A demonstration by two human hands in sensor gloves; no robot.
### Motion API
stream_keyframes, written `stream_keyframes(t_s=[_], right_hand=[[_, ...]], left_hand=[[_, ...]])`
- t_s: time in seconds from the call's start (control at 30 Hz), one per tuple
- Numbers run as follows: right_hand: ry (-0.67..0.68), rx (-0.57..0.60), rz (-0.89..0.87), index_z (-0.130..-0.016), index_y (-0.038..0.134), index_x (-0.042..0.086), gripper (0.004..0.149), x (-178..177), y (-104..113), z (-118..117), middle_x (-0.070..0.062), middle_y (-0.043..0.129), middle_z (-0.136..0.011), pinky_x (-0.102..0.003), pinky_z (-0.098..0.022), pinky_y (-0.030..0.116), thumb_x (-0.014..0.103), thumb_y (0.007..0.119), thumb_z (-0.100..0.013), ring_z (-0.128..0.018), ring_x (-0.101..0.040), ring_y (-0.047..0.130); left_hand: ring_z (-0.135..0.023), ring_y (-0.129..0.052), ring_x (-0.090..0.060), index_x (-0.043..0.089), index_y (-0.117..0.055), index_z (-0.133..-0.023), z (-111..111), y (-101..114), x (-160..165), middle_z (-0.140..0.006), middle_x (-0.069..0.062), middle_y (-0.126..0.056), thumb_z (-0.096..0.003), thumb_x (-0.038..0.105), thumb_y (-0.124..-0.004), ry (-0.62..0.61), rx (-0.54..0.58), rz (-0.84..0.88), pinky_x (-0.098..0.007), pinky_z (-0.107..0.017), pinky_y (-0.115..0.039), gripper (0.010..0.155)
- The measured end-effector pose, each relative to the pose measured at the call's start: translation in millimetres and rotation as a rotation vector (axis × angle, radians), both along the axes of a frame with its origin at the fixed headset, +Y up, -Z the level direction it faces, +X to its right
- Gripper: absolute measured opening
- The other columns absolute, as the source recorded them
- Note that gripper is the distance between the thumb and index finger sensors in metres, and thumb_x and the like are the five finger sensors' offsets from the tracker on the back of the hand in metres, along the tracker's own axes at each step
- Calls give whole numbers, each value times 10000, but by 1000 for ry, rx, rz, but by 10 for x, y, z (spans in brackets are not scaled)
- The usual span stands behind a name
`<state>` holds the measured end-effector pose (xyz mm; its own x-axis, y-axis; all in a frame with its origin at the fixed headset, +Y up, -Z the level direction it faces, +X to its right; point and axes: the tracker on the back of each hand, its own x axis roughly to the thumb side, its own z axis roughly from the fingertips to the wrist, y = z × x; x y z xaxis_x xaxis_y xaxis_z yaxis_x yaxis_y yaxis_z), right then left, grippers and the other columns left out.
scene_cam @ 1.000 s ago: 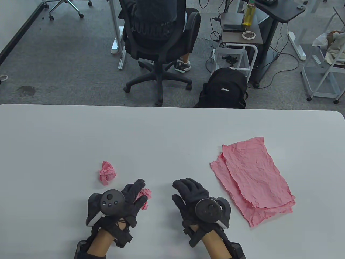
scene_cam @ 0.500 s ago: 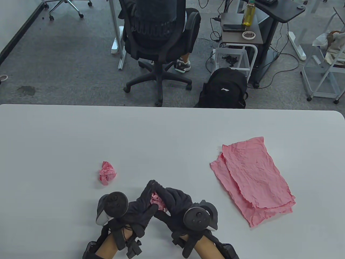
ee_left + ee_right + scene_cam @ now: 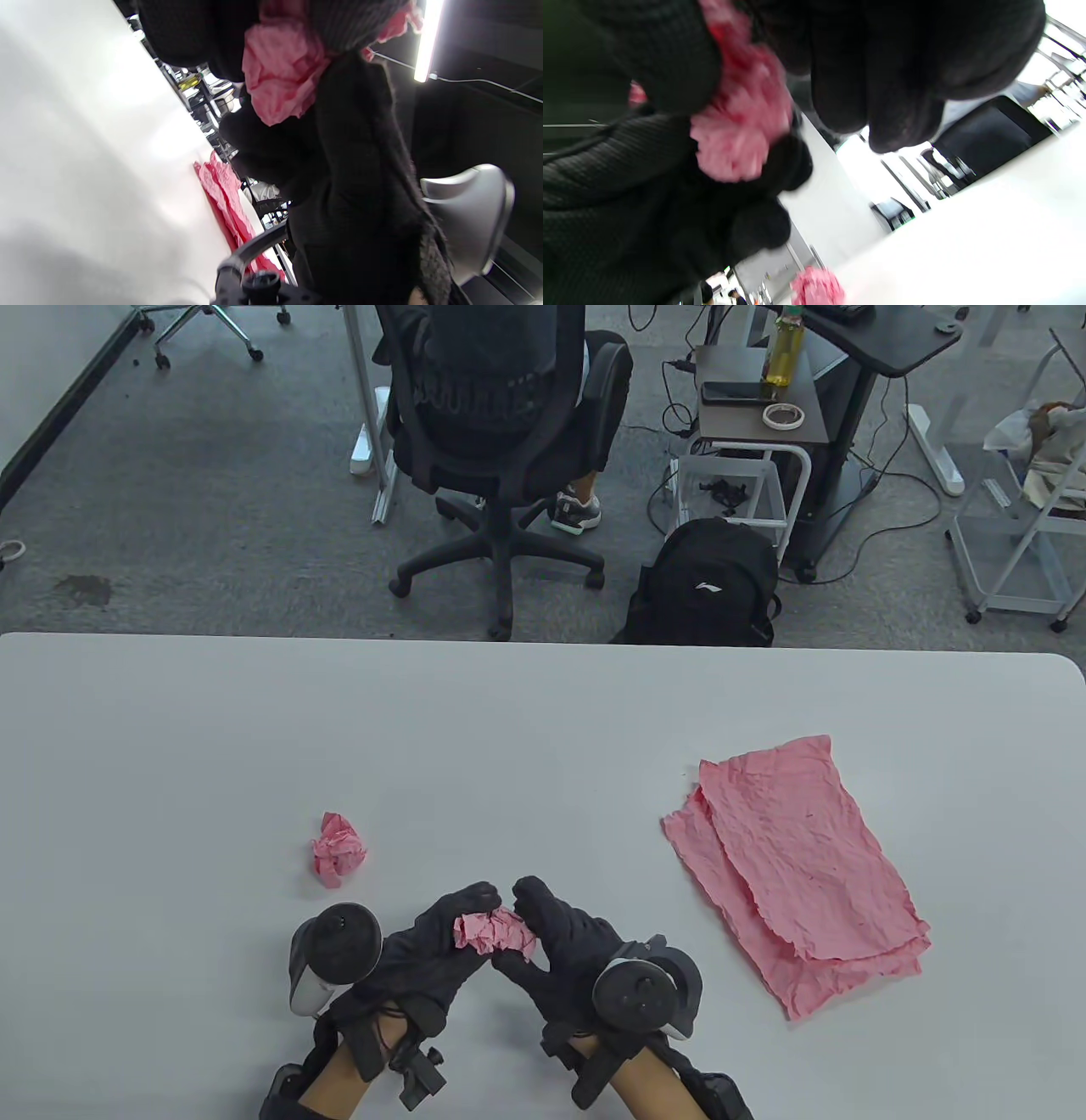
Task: Flatten crumpled papers and stack
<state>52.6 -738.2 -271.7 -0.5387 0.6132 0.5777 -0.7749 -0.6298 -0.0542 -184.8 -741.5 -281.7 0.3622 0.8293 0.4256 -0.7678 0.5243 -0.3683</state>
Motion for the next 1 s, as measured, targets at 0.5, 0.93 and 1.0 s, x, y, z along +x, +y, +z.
stream_keyframes(t_s=[0.5, 0.93, 1.0], right_hand=[[-18, -19, -153, -868, 767, 74, 485, 32, 7, -16, -124, 975, -662, -468, -332, 827, 276, 875, -441, -427, -306, 1021], [-86, -92, -165, -852, 816, 161, 395, 257, -4, -113, -115, 922, -682, -486, -368, 785, 281, 816, -475, -453, -299, 966], [-83, -155, -277, -845, 809, 160, 383, 338, -43, -158, -131, 896, -730, -506, -401, 769, 271, 807, -479, -512, -335, 947]], left_hand=[[-964, -833, -252, 302, -660, -1018, -63, -41, -134, -993, 52, -807, -534, 555, -745, 153, -91, 26, -514, -747, -655, 553], [-926, -838, -196, 338, -603, -1025, -143, -130, -525, -982, 83, -769, -562, 560, -695, 309, -238, 322, -453, -751, -664, 522], [-925, -810, -174, 369, -537, -1048, -152, -132, -554, -972, 109, -727, -567, 527, -678, 289, -244, 354, -449, -764, -642, 525]])
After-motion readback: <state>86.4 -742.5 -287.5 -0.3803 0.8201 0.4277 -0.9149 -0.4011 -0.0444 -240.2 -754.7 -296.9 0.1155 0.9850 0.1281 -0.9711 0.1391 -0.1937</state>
